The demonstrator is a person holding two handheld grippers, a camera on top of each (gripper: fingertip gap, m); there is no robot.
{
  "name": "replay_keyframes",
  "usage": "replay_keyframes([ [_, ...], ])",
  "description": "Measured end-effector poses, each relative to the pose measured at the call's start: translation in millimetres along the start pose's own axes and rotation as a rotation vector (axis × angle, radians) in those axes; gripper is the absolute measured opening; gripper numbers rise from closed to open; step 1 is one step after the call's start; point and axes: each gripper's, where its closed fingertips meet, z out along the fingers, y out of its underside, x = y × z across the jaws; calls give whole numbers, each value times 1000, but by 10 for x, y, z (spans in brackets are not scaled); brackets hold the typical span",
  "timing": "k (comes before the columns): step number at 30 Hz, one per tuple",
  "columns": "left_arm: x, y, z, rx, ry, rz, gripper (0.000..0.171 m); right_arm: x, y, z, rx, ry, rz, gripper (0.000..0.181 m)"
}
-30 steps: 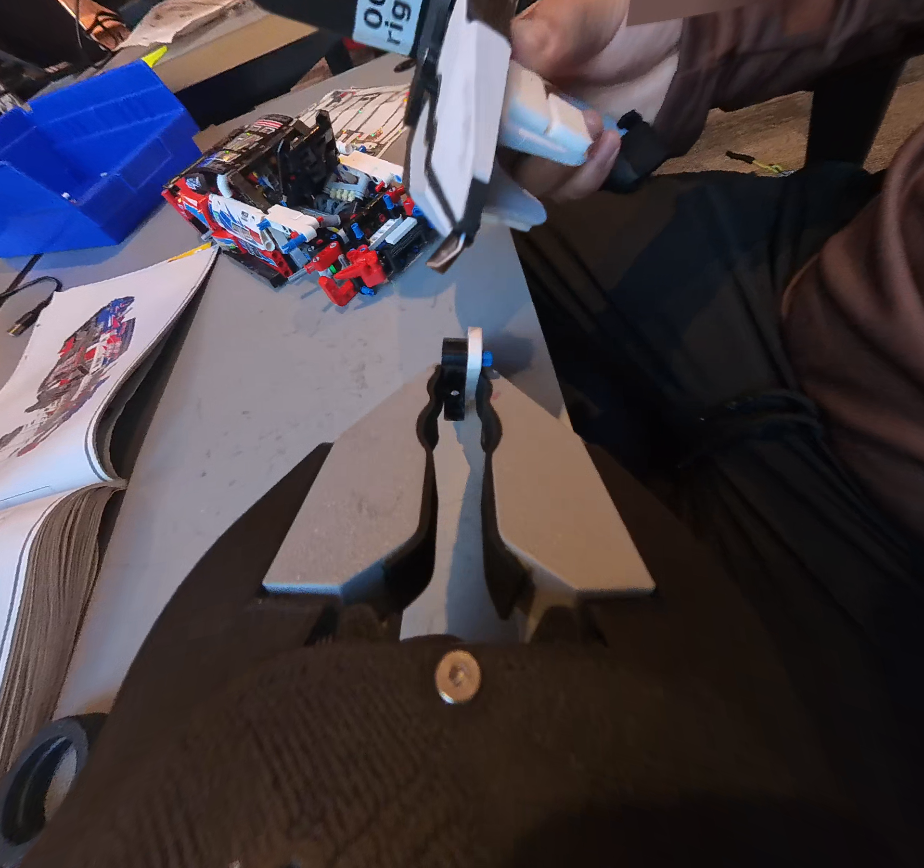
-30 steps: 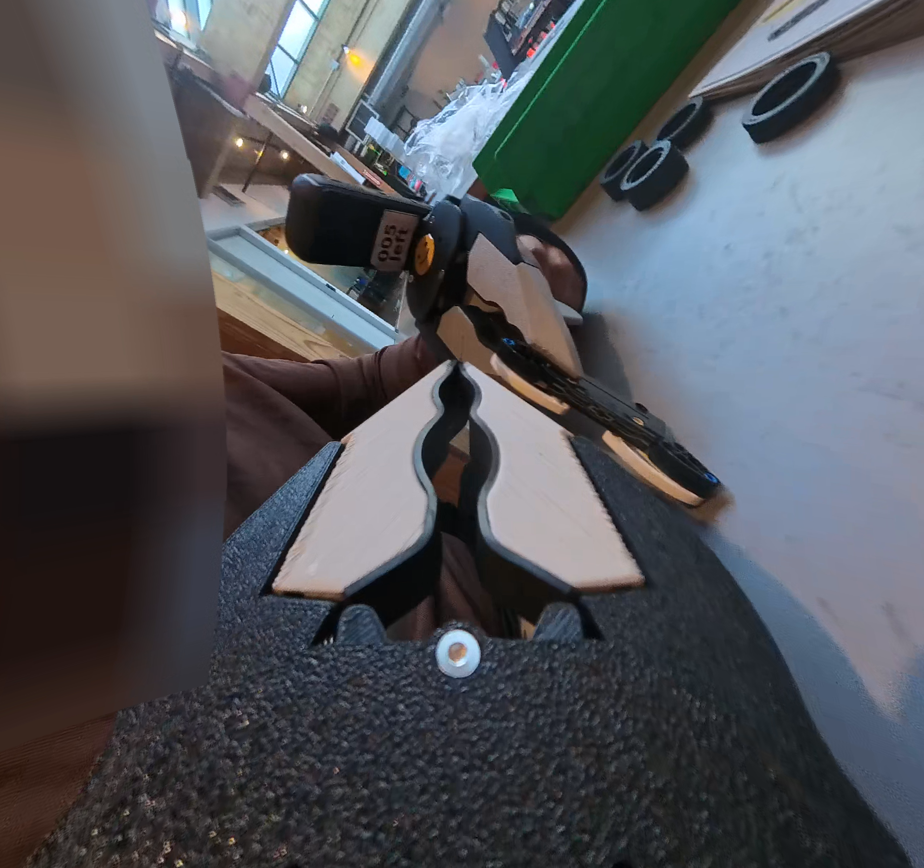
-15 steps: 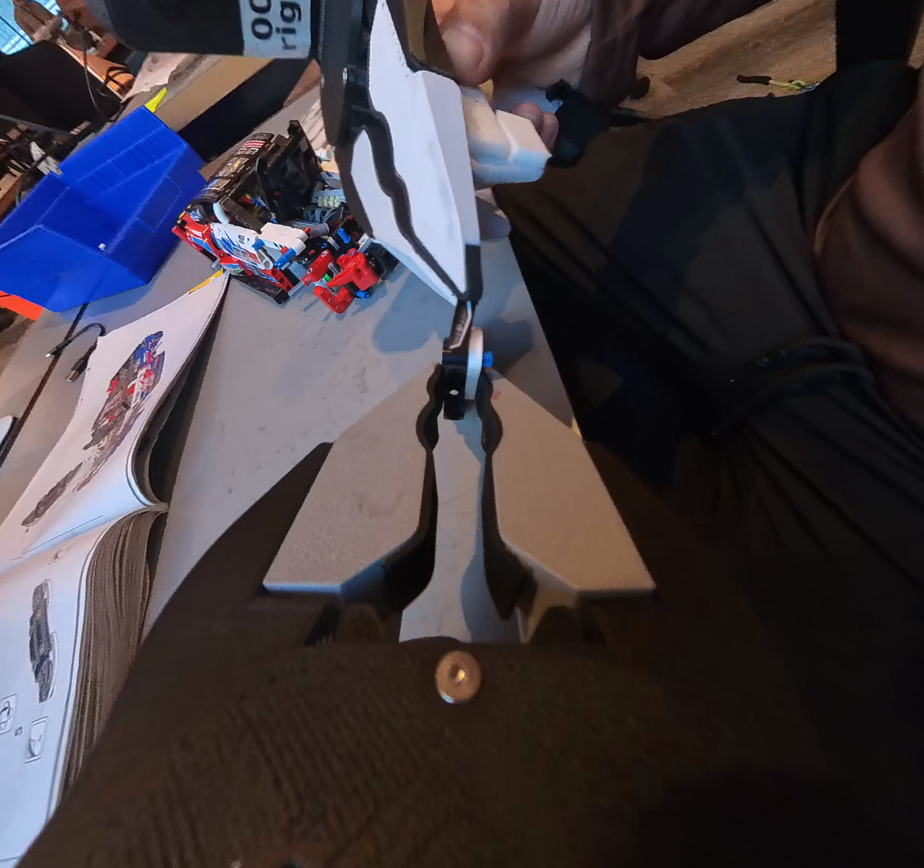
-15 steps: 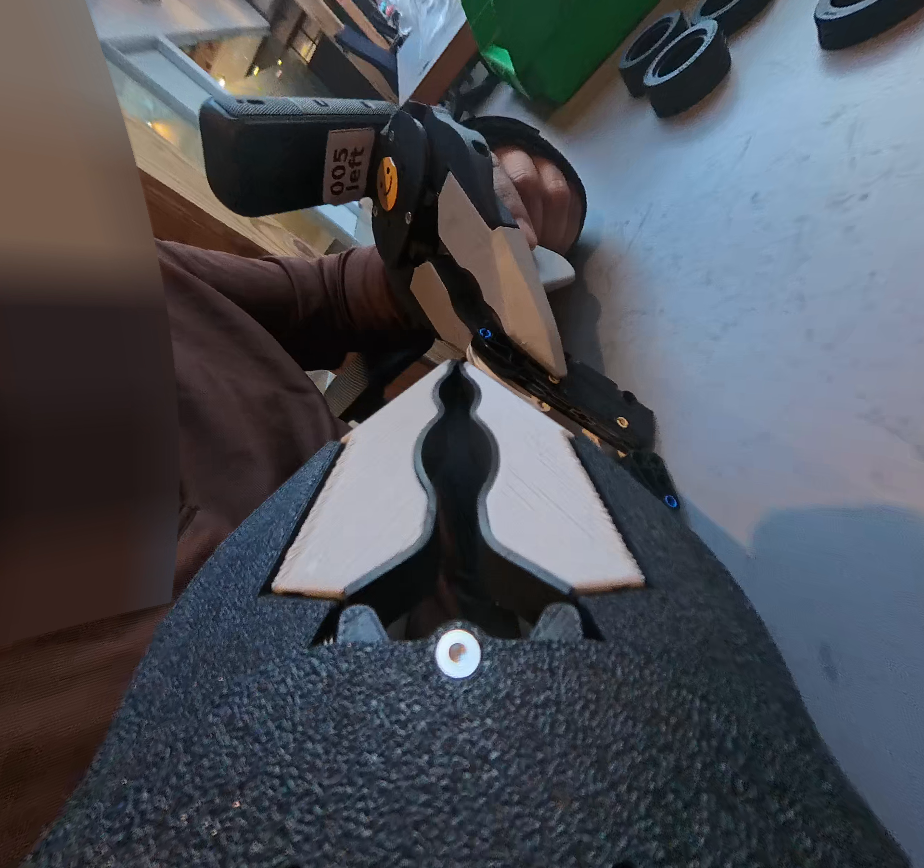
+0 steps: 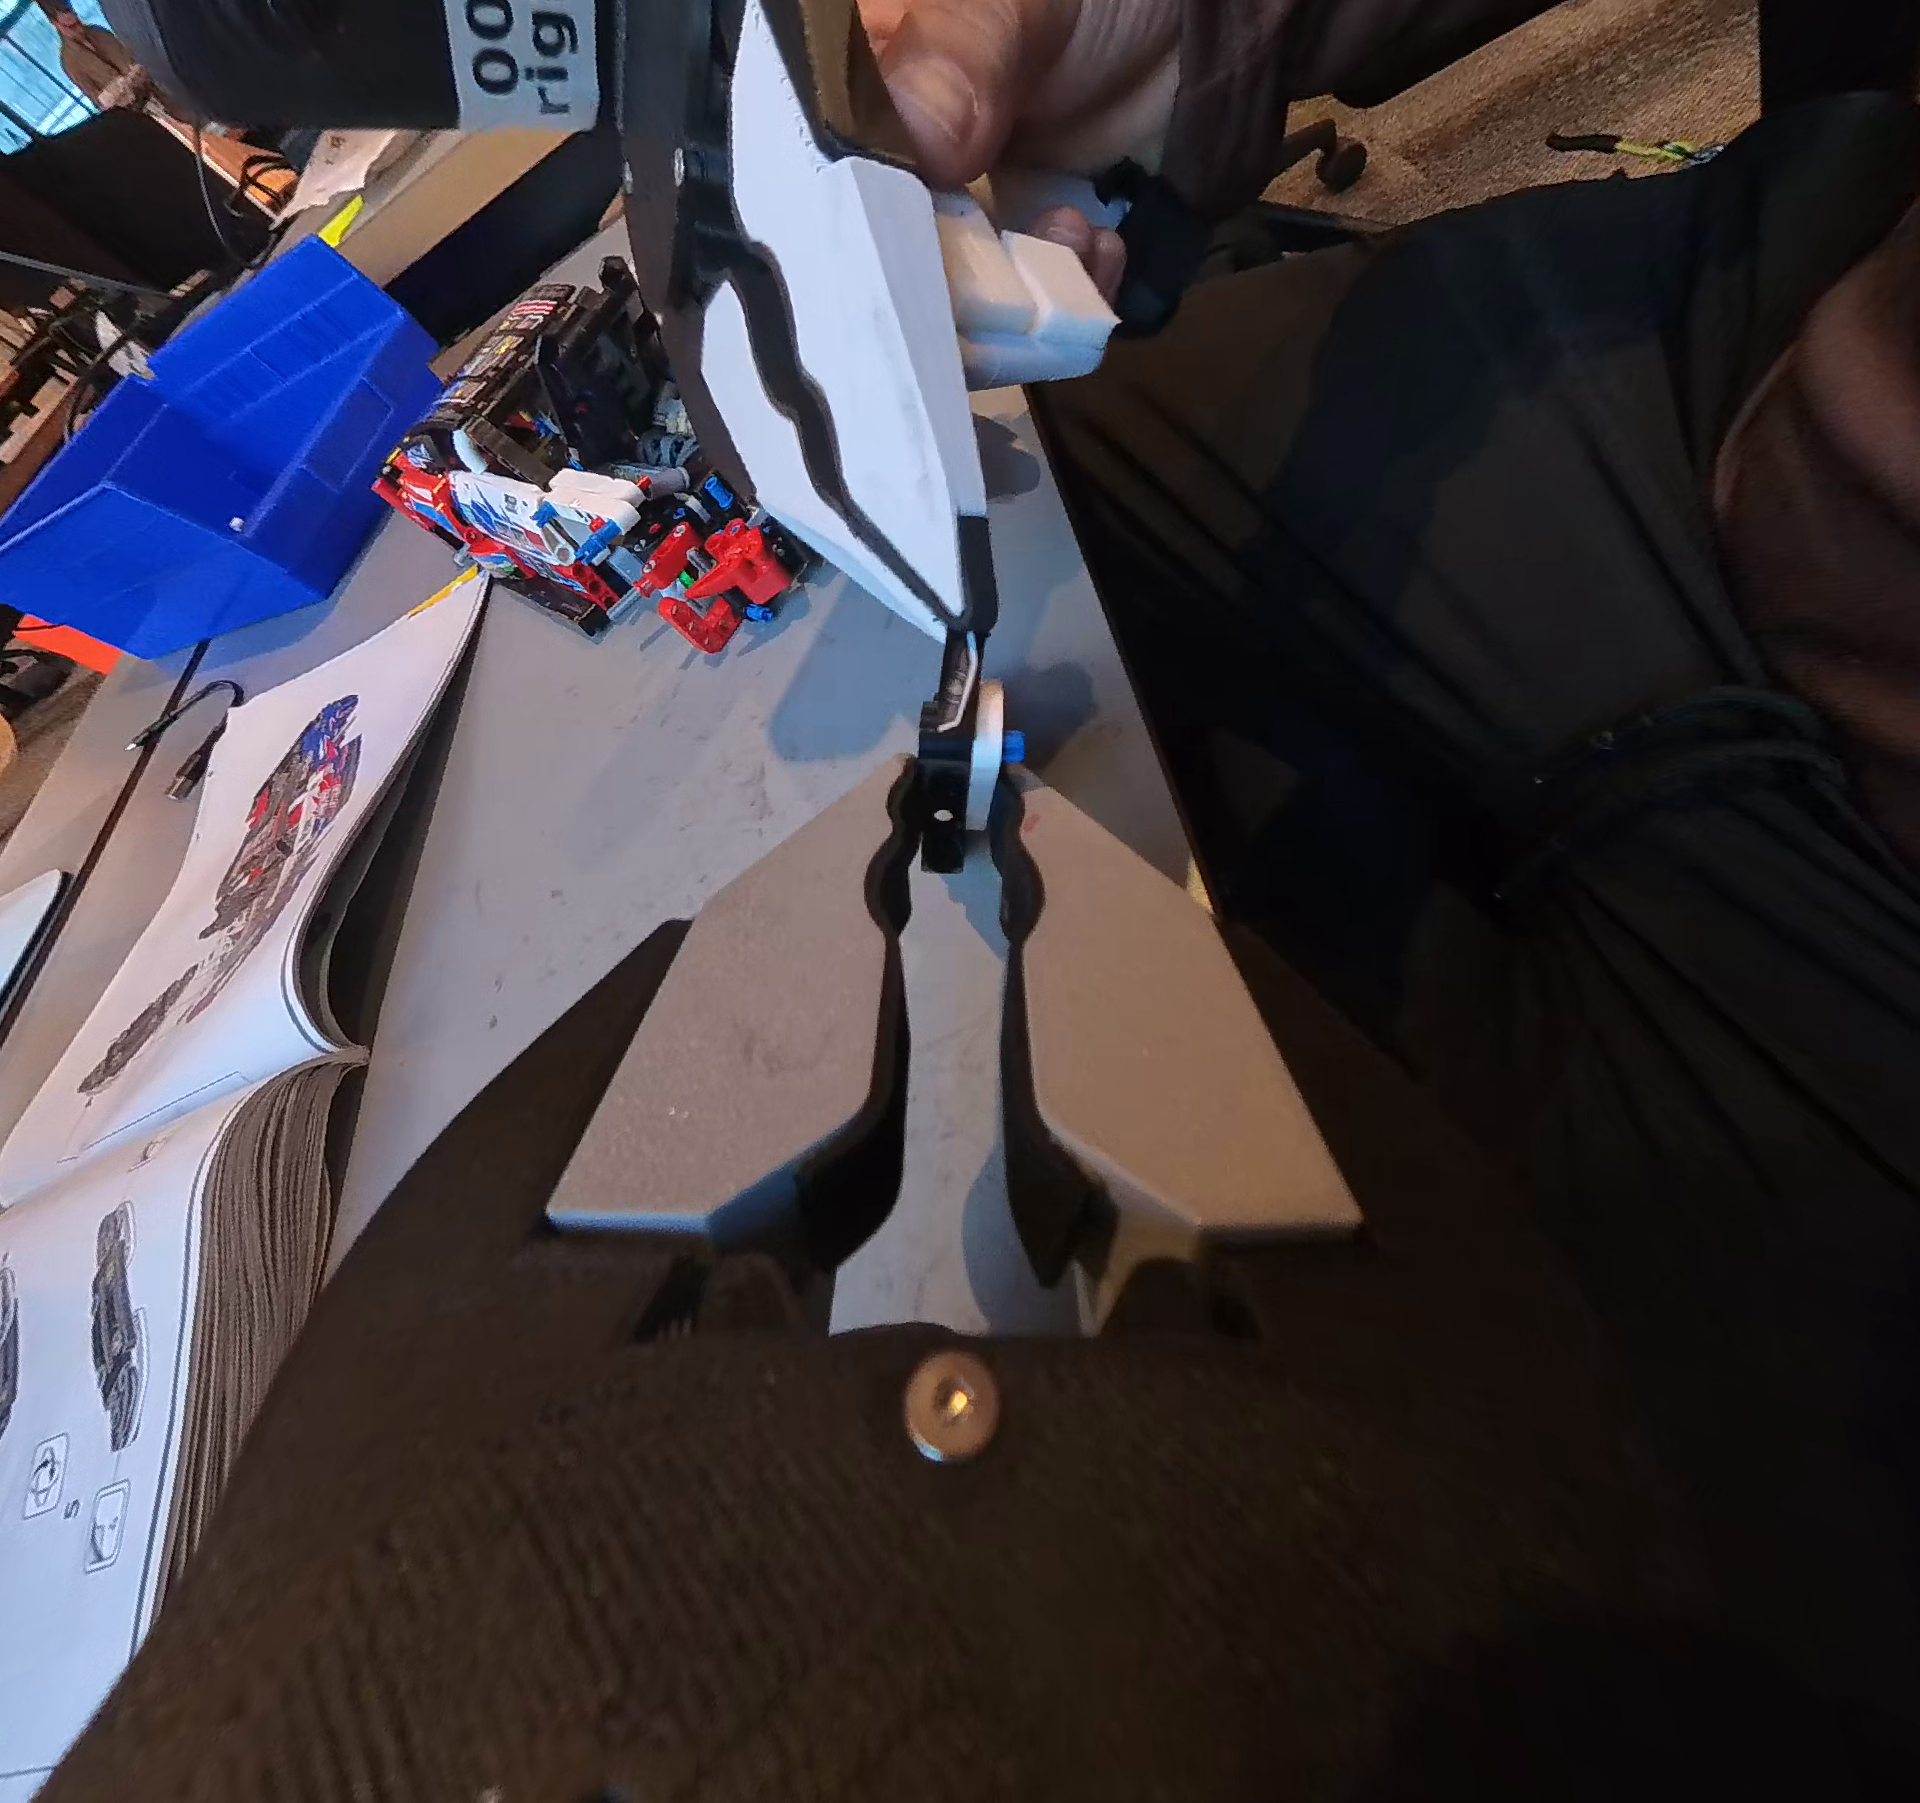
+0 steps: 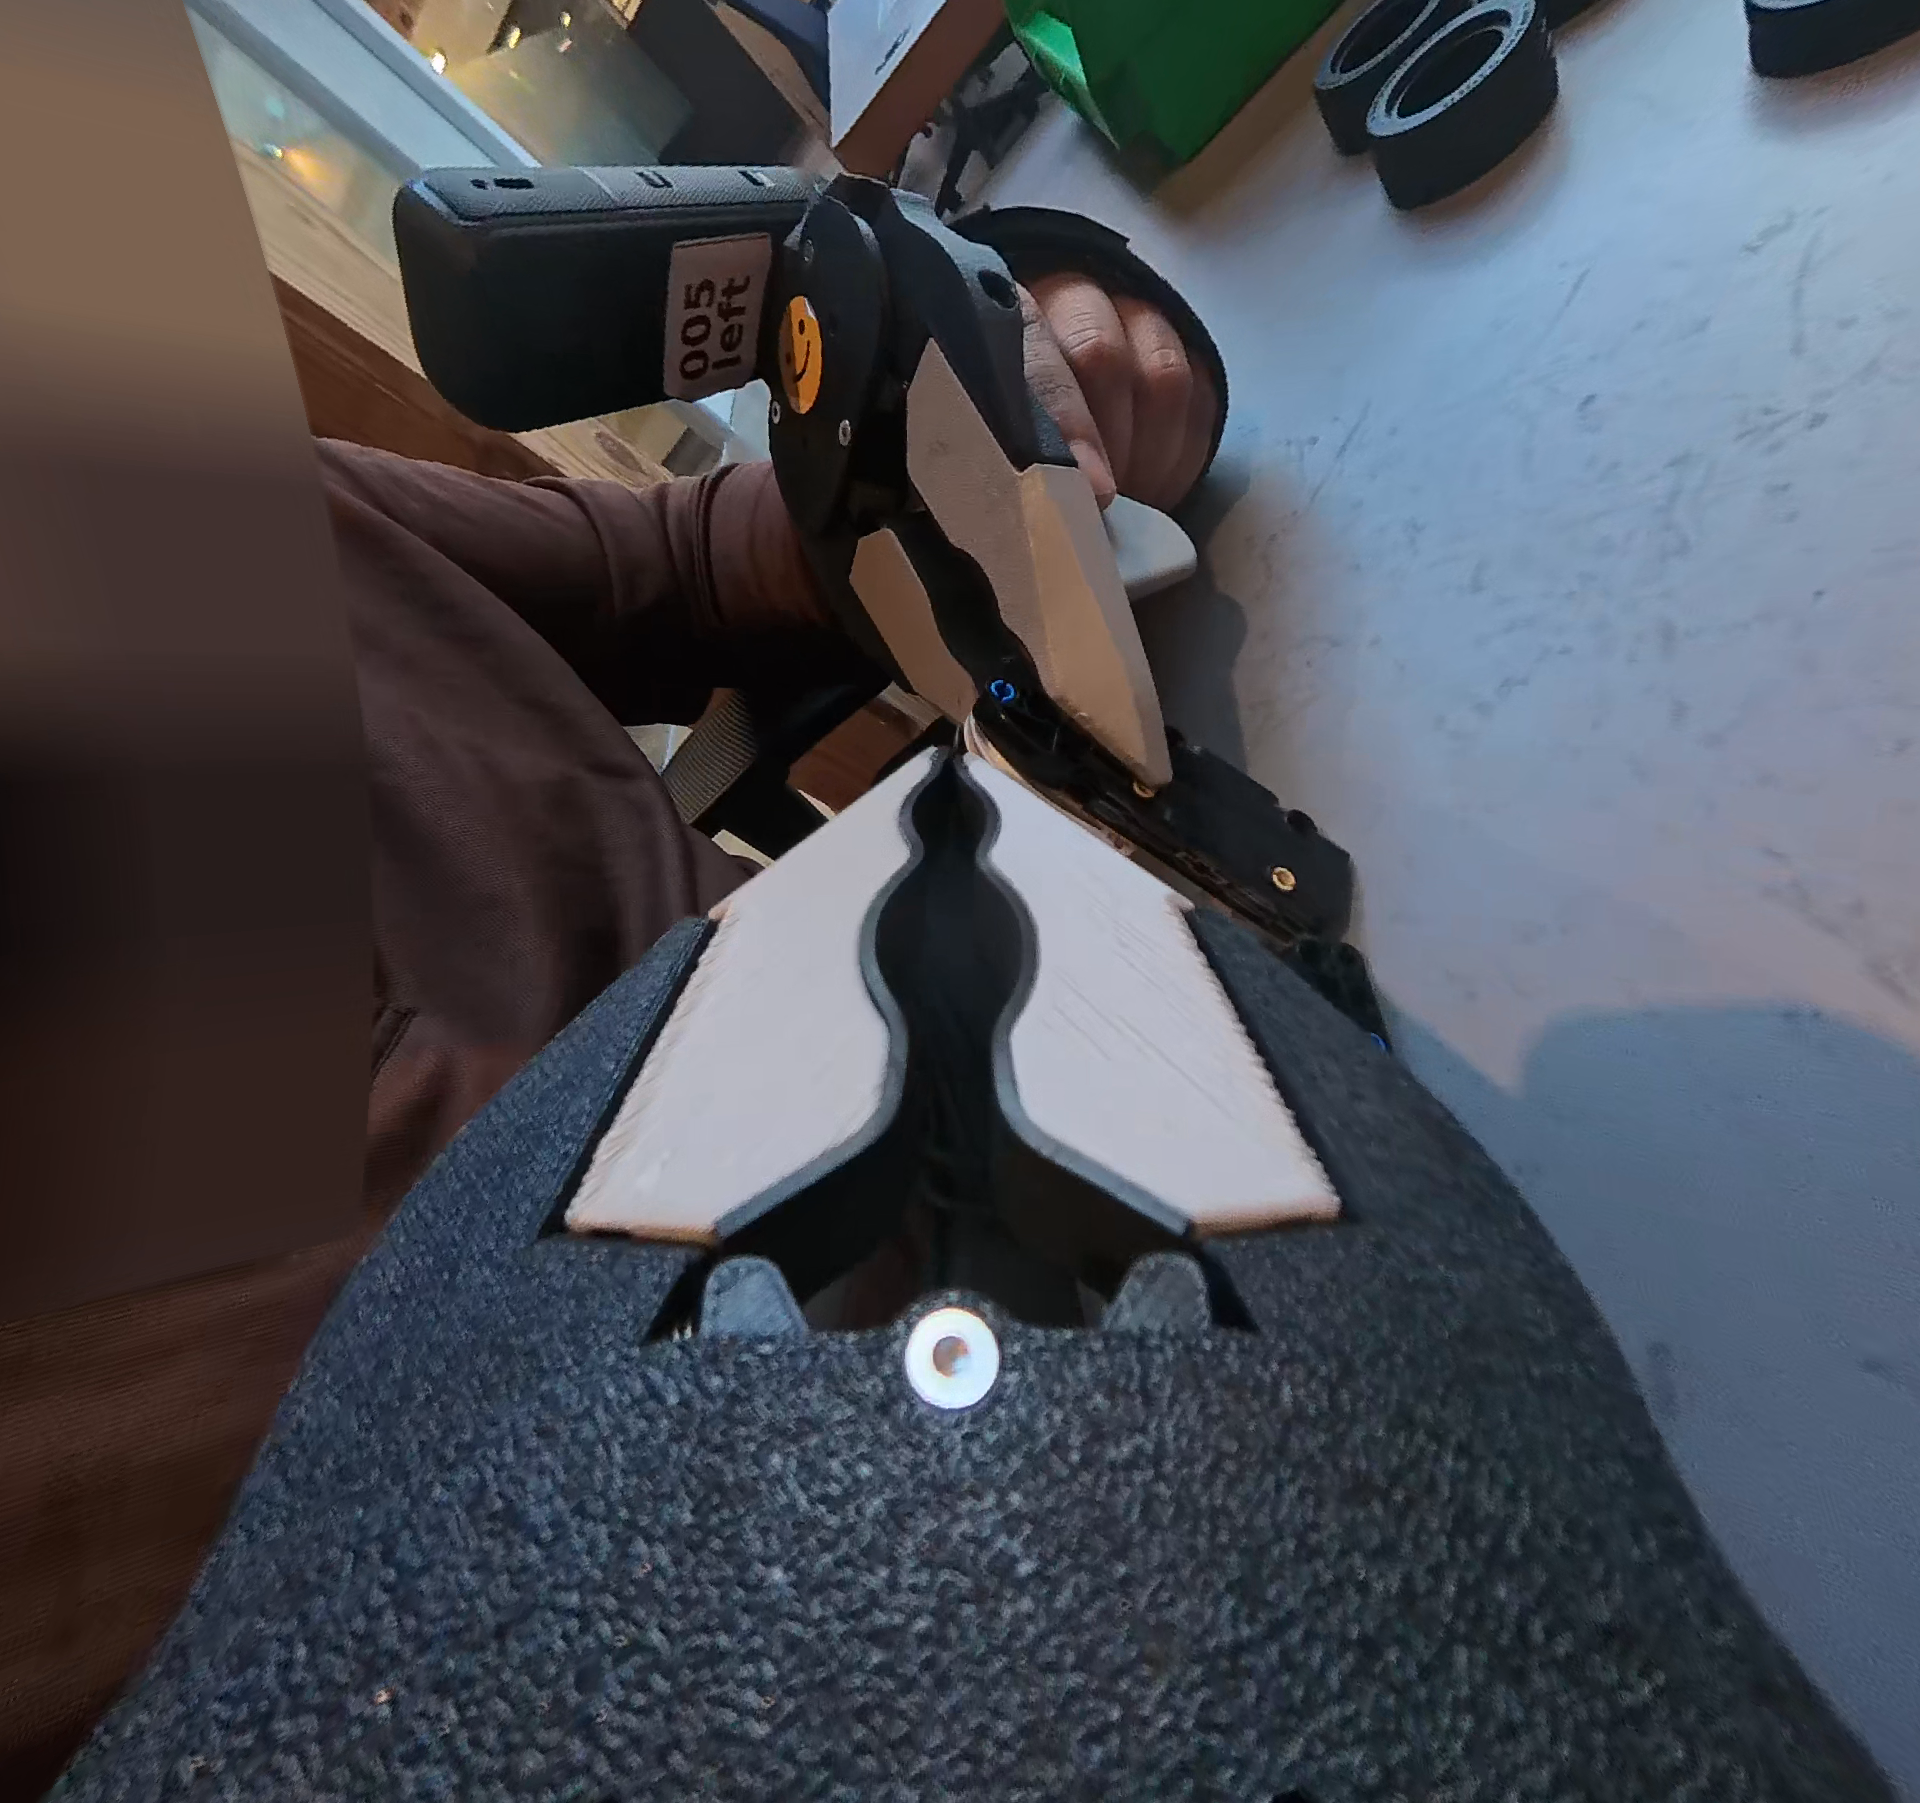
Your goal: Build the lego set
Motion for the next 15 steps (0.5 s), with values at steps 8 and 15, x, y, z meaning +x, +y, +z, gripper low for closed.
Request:
replay_keyframes([
  [8, 9, -4, -2, 3, 3, 6, 9, 18, 5, 7, -1, 5, -3, 0],
  [15, 15, -4, -3, 4, 4, 11, 9, 41, 4, 8, -4, 5, 3, 0],
])
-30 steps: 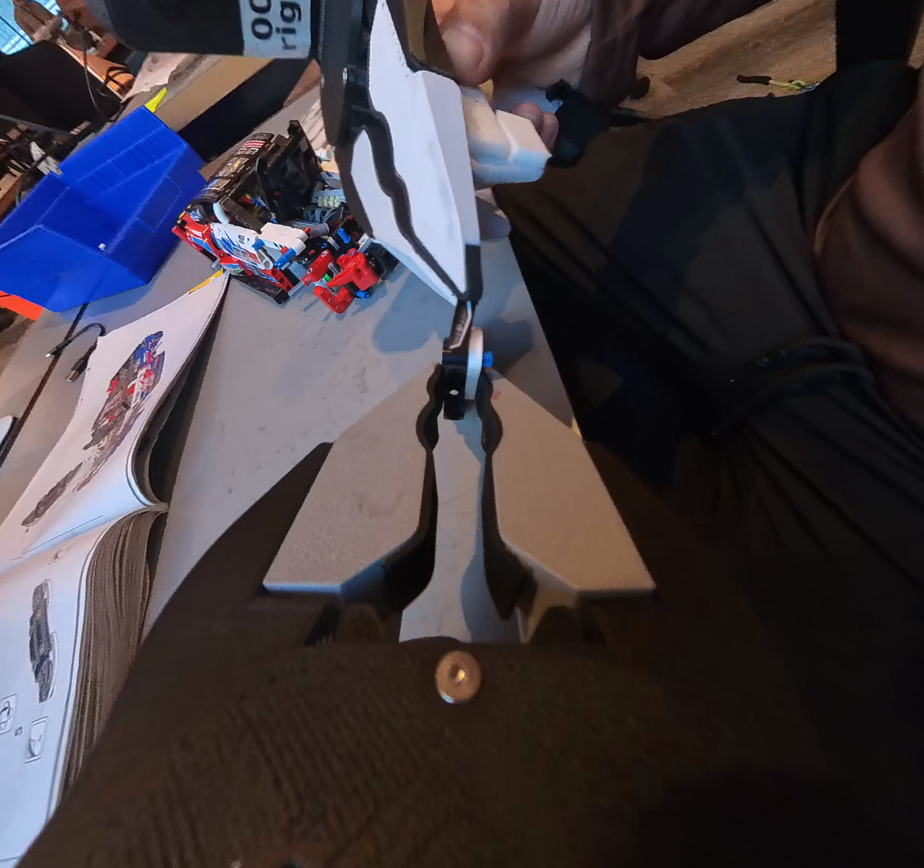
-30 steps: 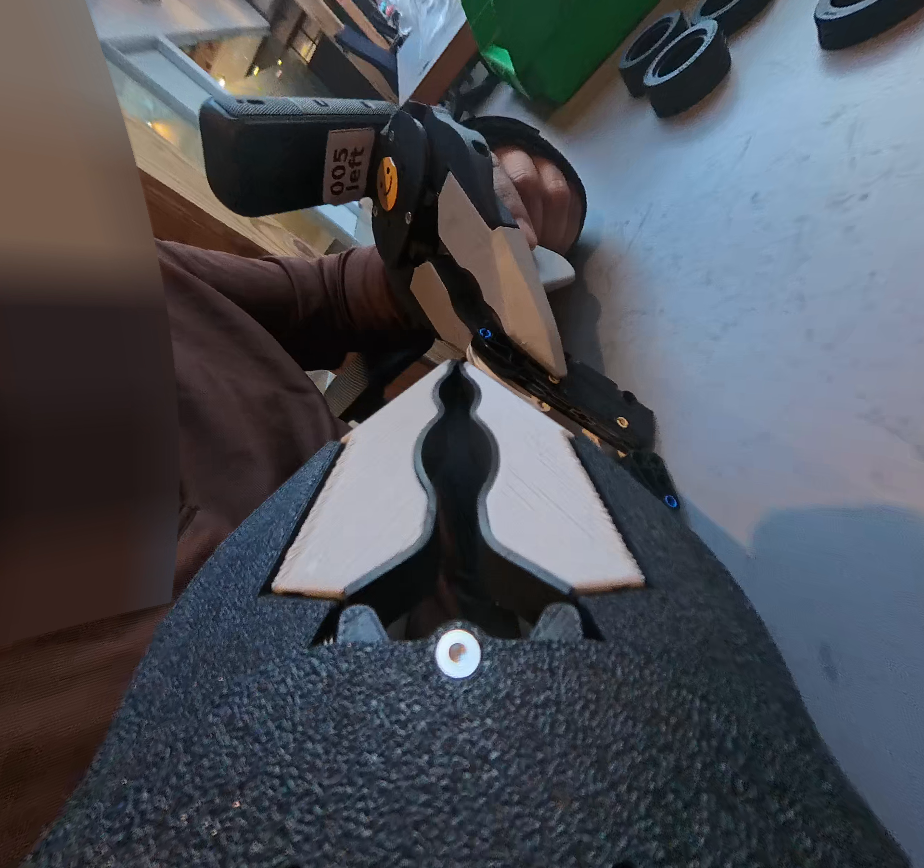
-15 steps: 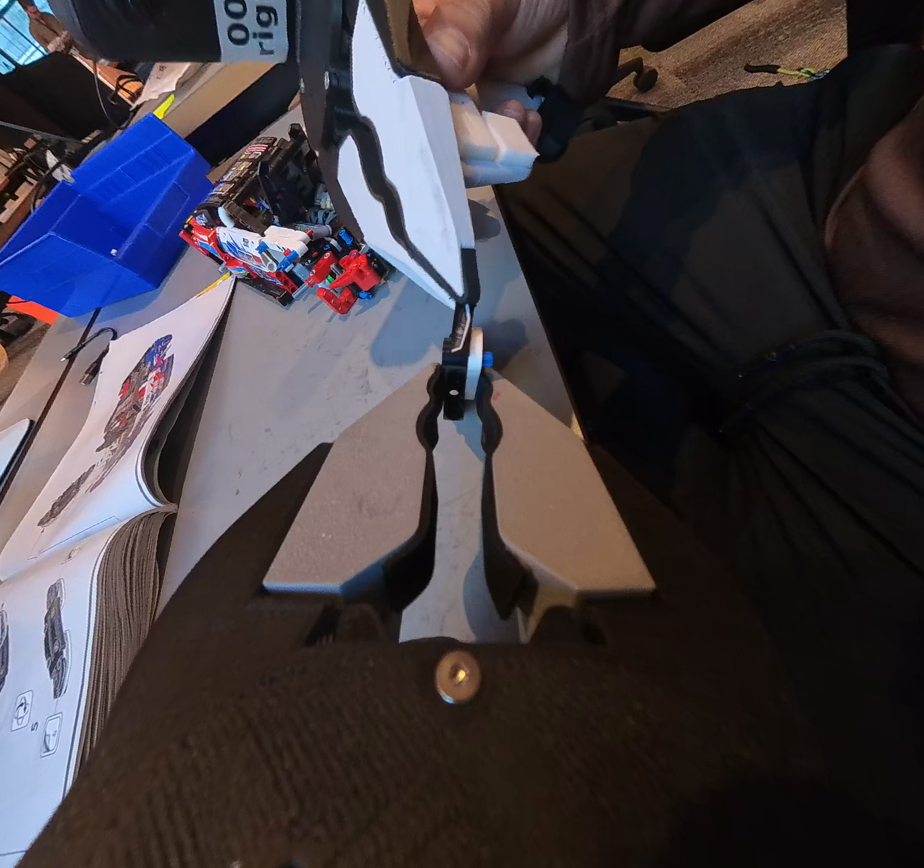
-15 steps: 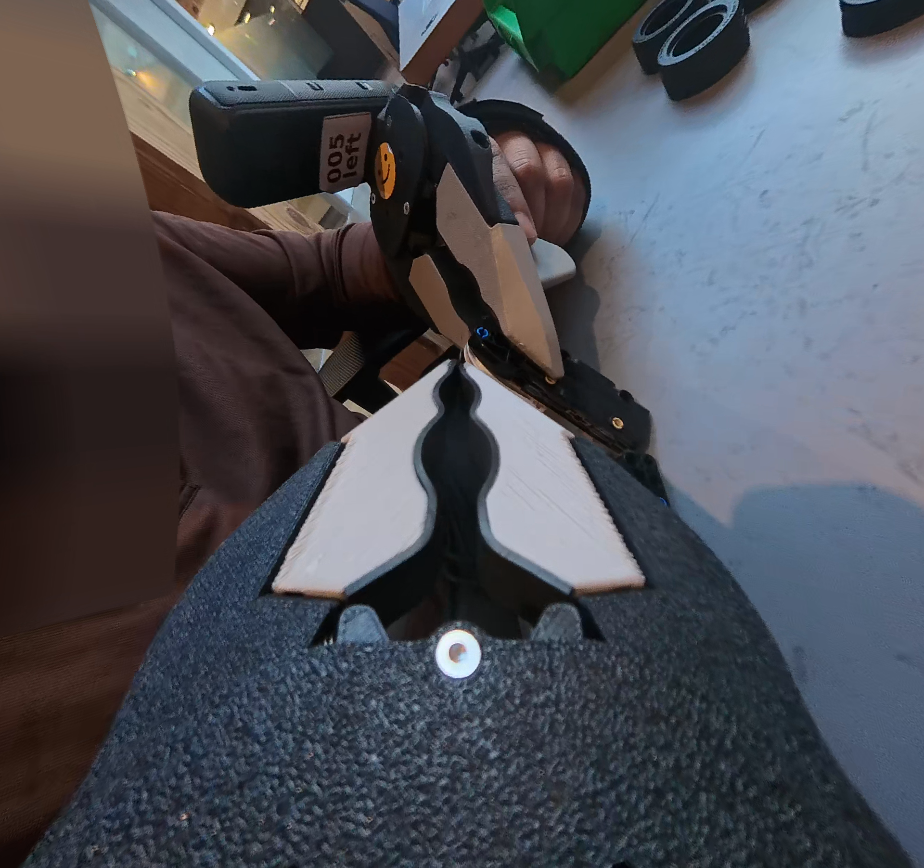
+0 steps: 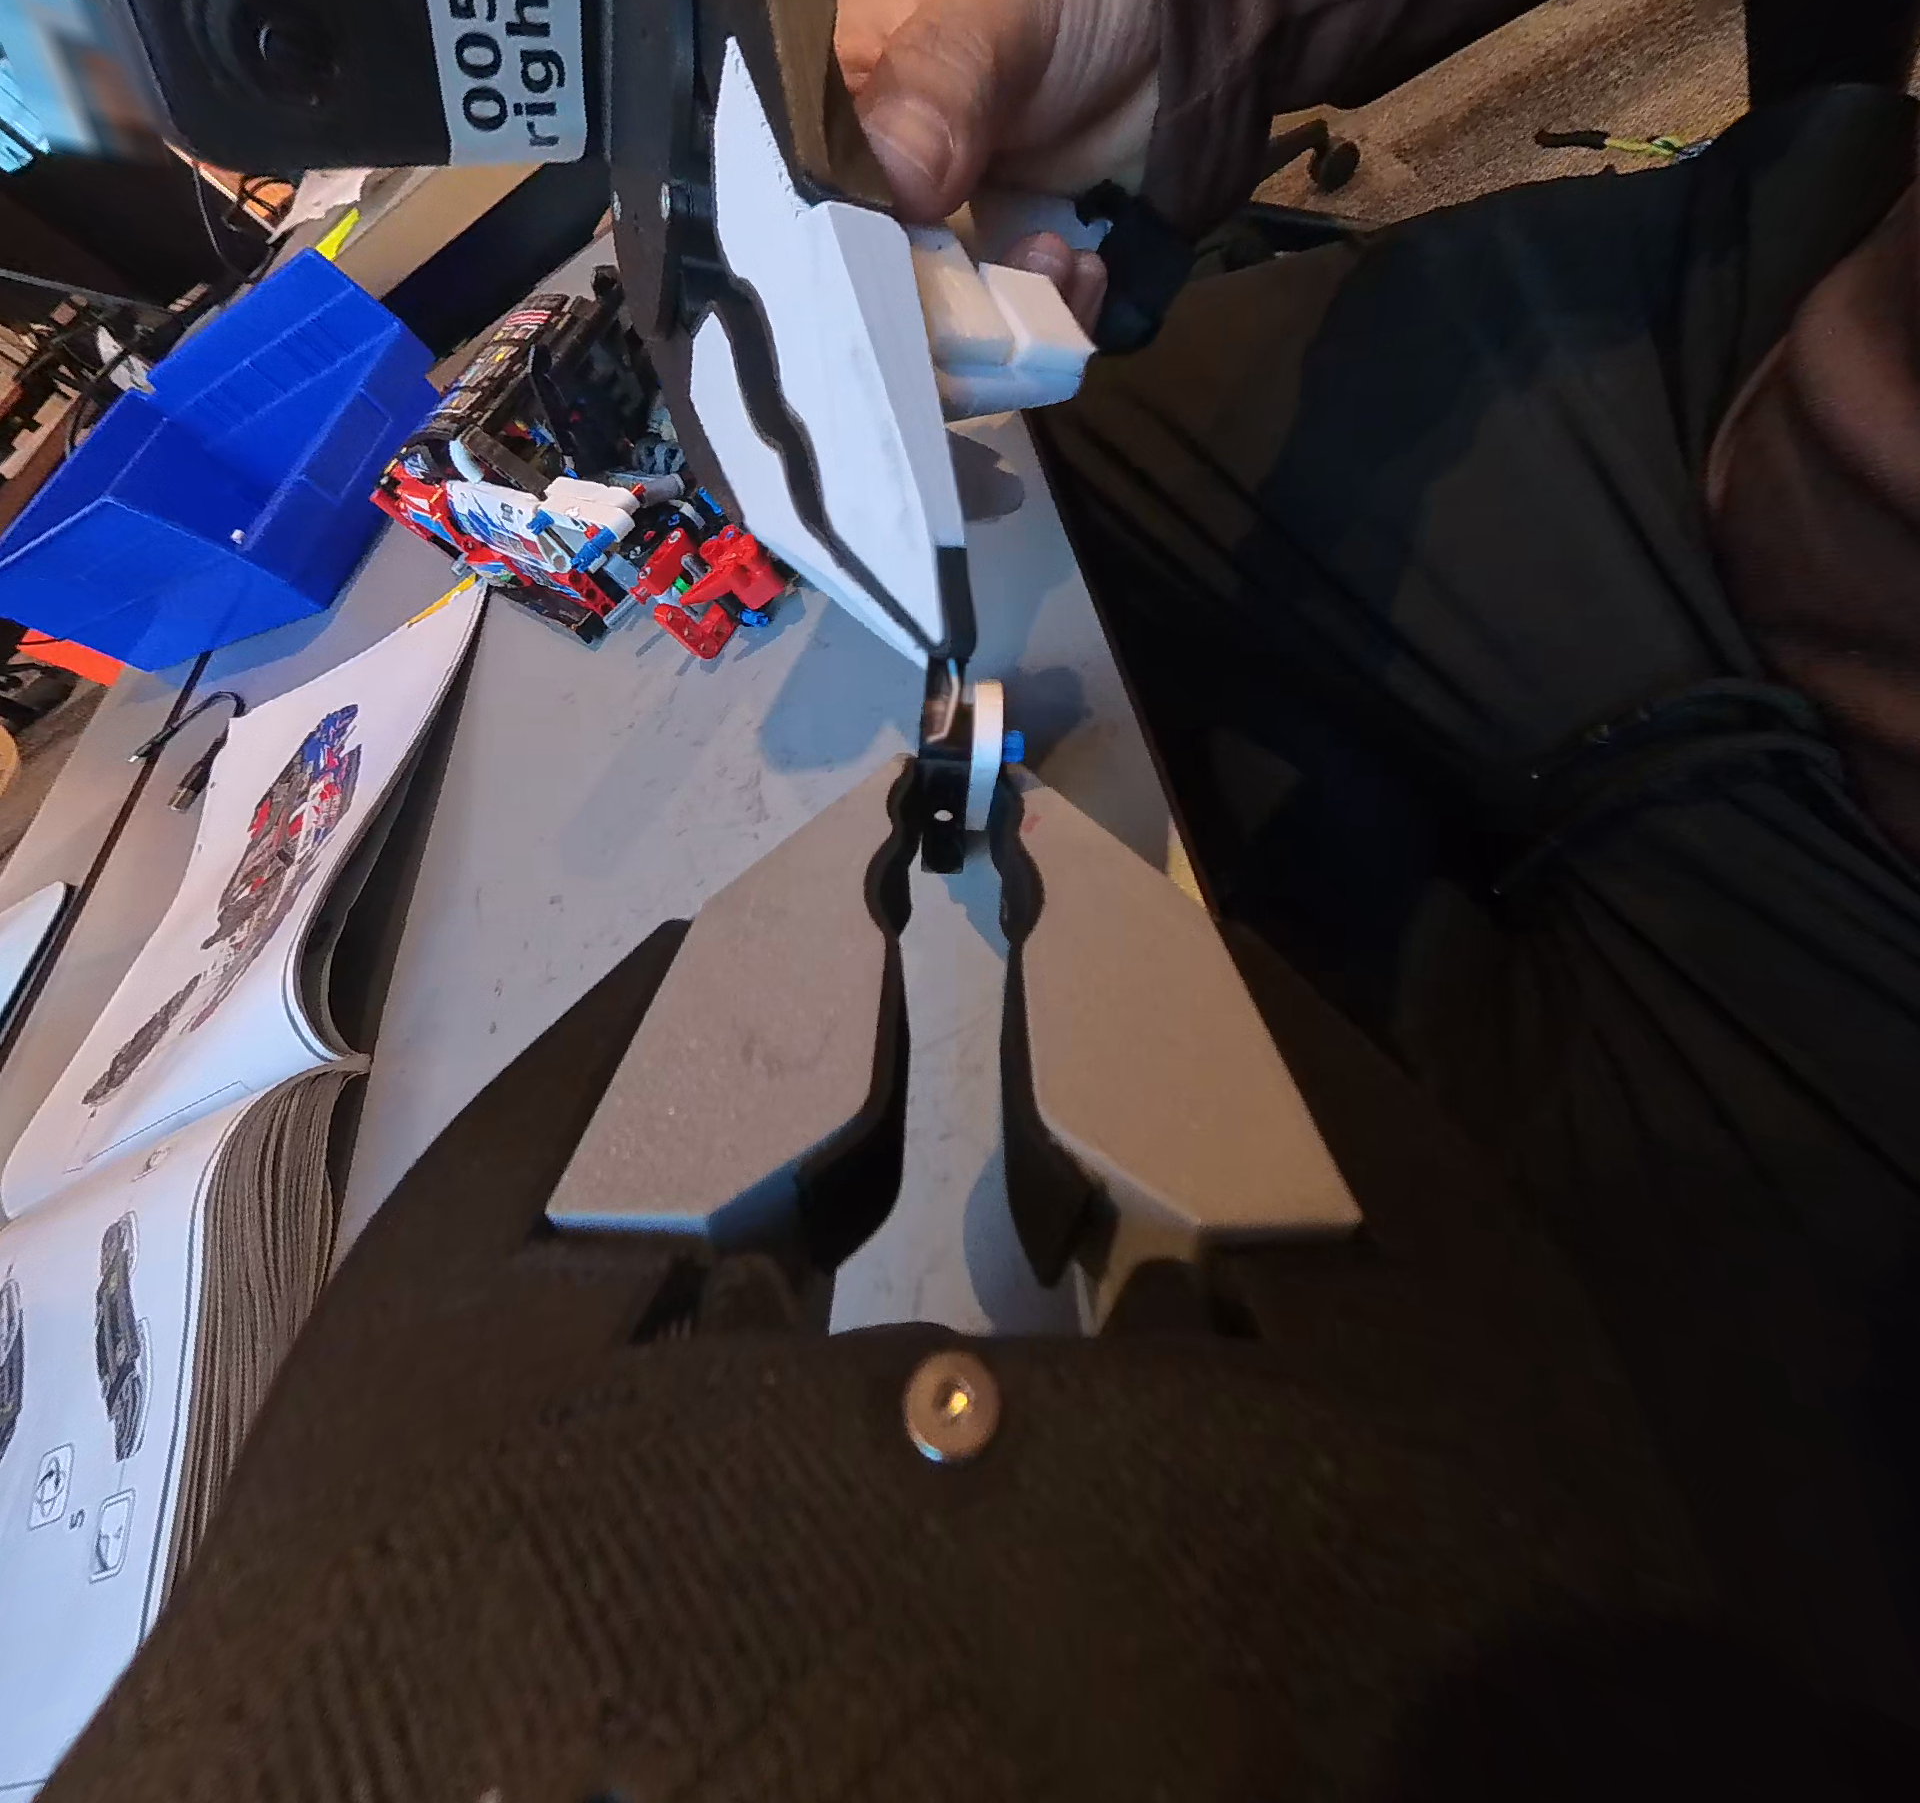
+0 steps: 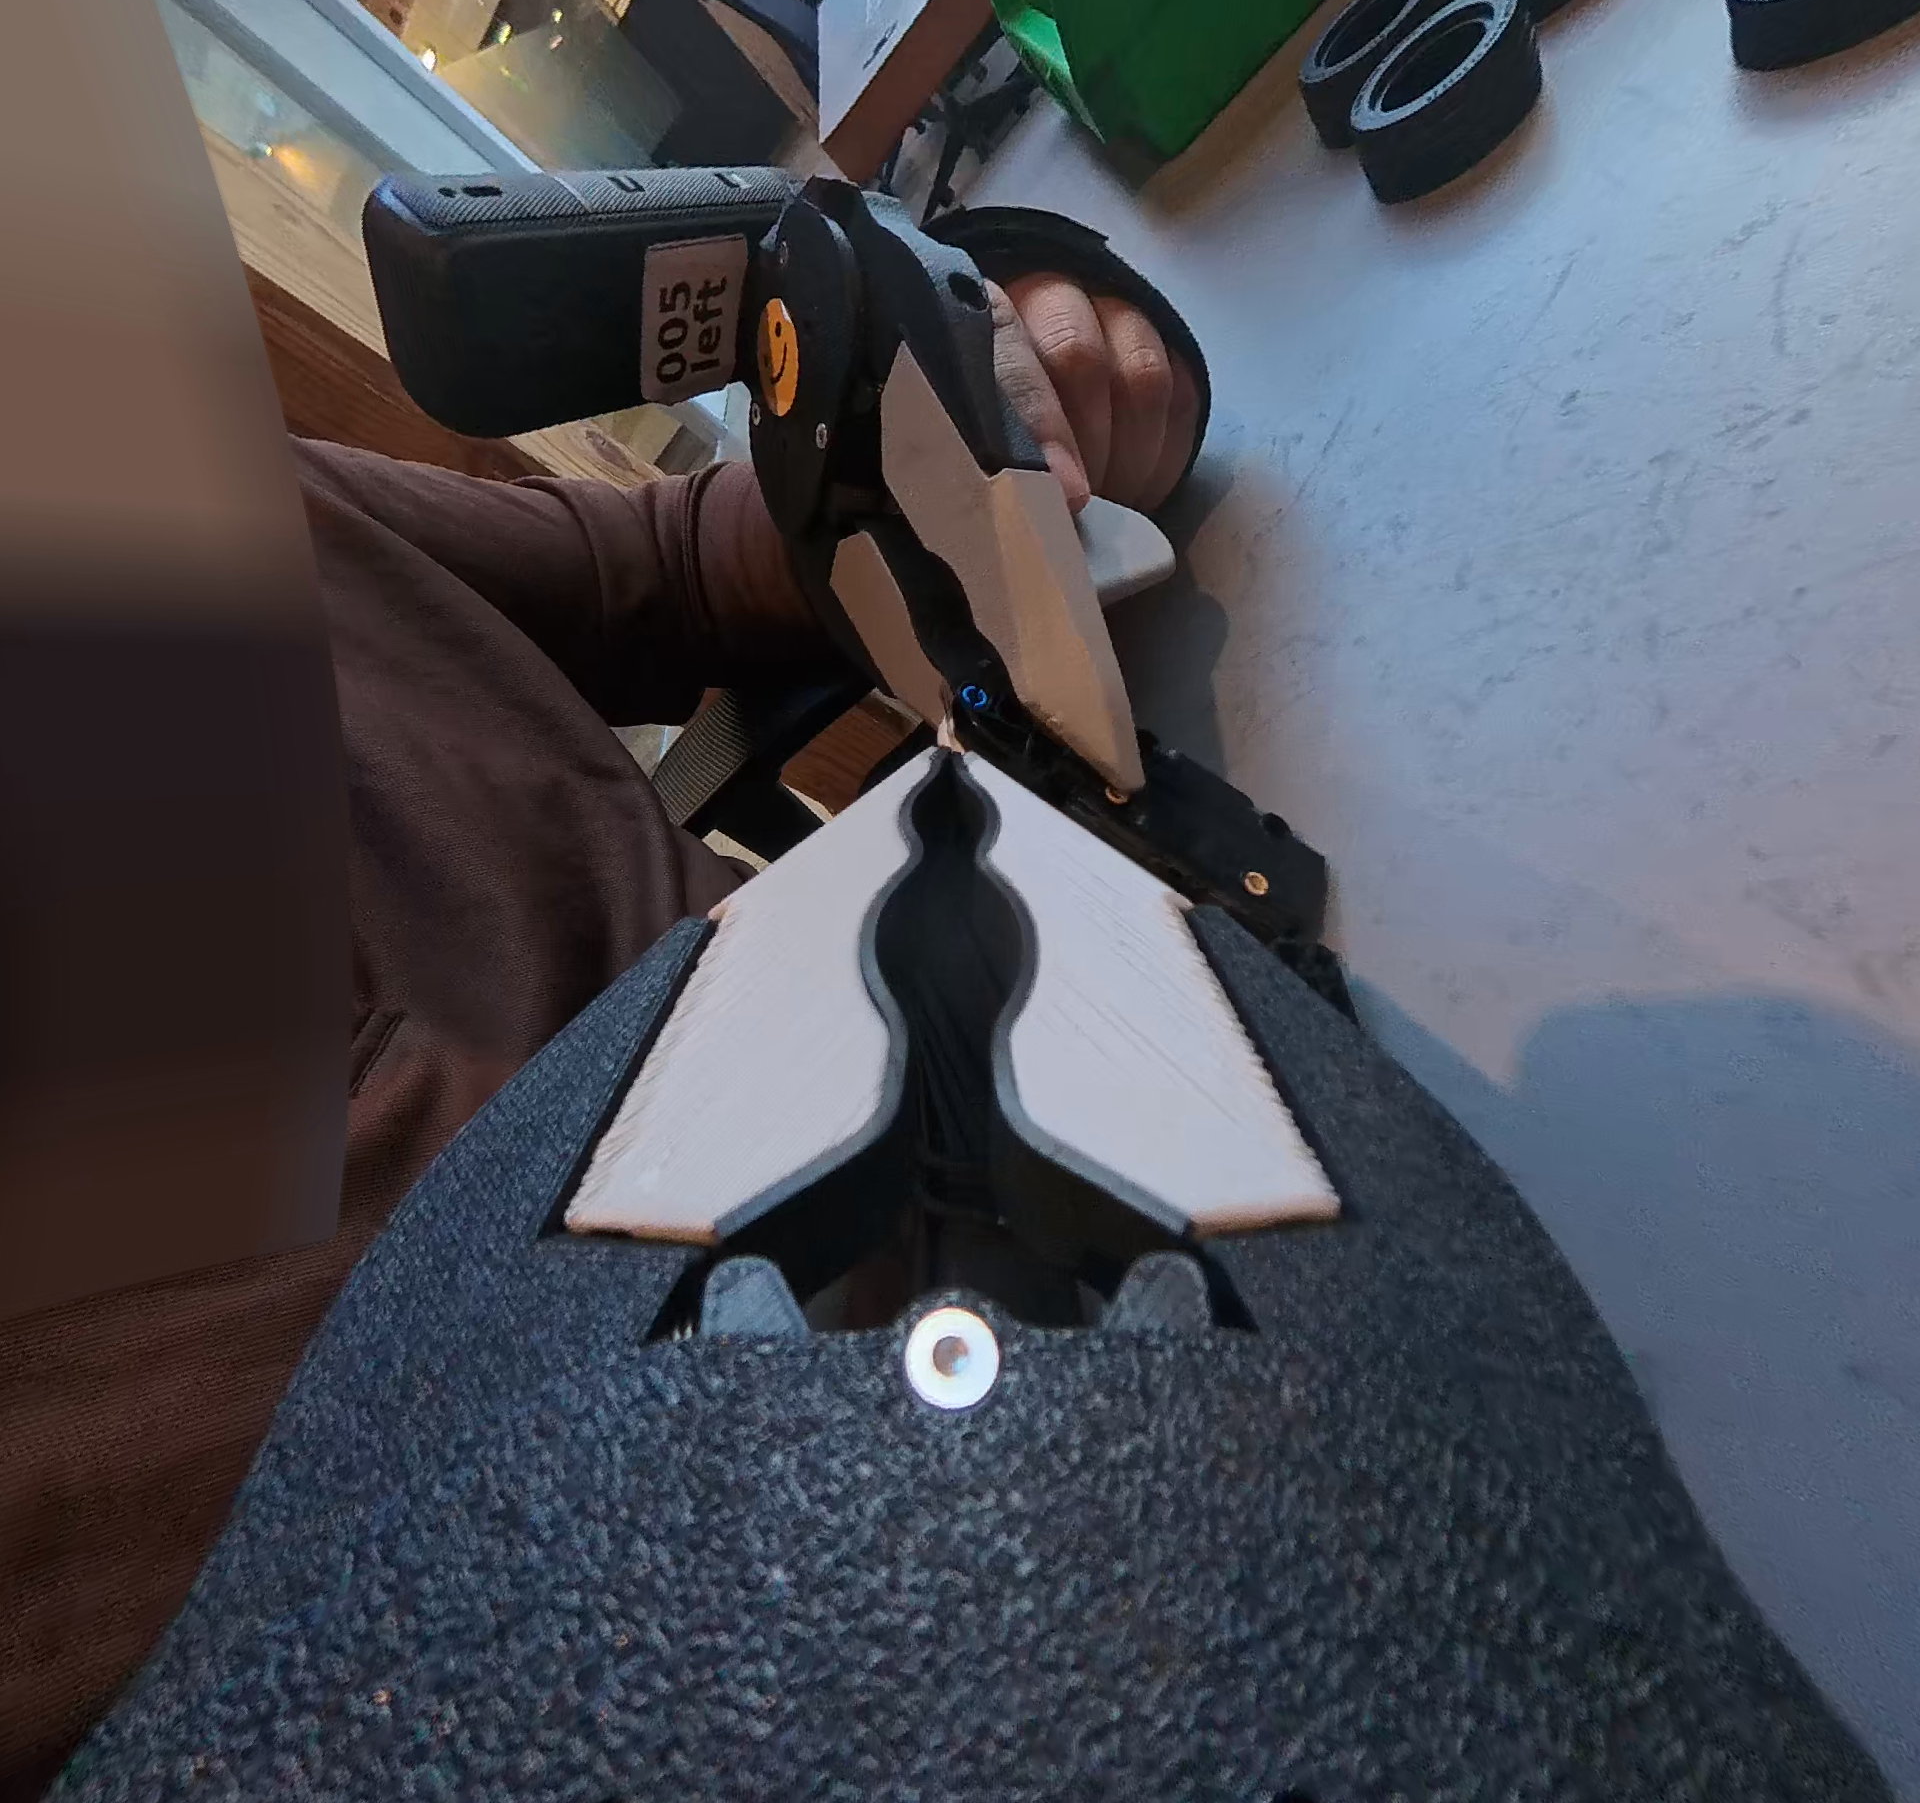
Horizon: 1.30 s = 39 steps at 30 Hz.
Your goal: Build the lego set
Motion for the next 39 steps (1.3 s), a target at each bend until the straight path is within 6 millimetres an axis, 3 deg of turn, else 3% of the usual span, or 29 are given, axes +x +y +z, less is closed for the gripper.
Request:
replay_keyframes([
  [18, 12, -29, -12, 22, 6, 6, 9, -163, -38, 18, 19, -66, -38, 0],
  [23, -3, -5, -8, 7, 5, -3, 9, -416, -187, -89, 112, -224, -34, 0],
  [27, 5, -12, -7, 10, -4, 17, 10, -211, -125, -92, 71, -119, -22, 0],
  [39, 21, -46, -17, 34, 0, 33, 9, -135, 0, -32, 10, -147, -41, 0],
])
